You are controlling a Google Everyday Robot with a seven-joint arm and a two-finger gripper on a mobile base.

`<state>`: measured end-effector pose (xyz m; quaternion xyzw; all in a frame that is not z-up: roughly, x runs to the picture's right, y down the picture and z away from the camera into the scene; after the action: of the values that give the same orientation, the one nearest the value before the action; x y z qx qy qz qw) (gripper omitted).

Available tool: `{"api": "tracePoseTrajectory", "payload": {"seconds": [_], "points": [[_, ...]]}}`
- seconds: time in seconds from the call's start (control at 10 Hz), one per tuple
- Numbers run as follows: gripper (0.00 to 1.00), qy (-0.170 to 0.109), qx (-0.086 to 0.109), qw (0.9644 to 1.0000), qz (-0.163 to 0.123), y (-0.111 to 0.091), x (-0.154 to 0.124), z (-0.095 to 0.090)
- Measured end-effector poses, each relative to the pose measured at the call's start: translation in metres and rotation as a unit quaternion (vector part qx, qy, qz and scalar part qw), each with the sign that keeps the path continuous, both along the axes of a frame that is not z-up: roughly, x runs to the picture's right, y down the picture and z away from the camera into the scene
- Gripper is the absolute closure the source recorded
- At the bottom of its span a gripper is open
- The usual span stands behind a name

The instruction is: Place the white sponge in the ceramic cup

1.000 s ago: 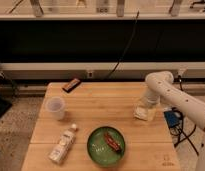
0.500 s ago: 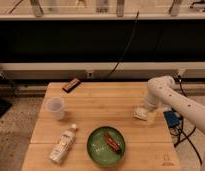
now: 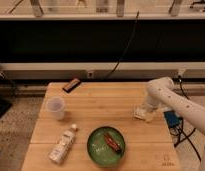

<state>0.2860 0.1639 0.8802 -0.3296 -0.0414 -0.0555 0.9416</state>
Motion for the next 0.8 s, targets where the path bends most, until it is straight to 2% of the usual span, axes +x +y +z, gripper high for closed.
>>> {"api": "tracePoseTrajectory", "payload": {"seconds": [0.2,0.3,0.5,0.8], "points": [[0.95,-0.002,-0.001,1.0000,0.000,-0.005,0.003,-0.004],[1.00,-0.007,-0.005,1.0000,-0.002,-0.013,0.003,-0.014],[1.00,-0.022,-0.010,0.9996,-0.013,-0.031,-0.001,-0.030],[1.00,-0.065,-0.012,0.9971,-0.039,-0.062,-0.031,-0.060]]}}
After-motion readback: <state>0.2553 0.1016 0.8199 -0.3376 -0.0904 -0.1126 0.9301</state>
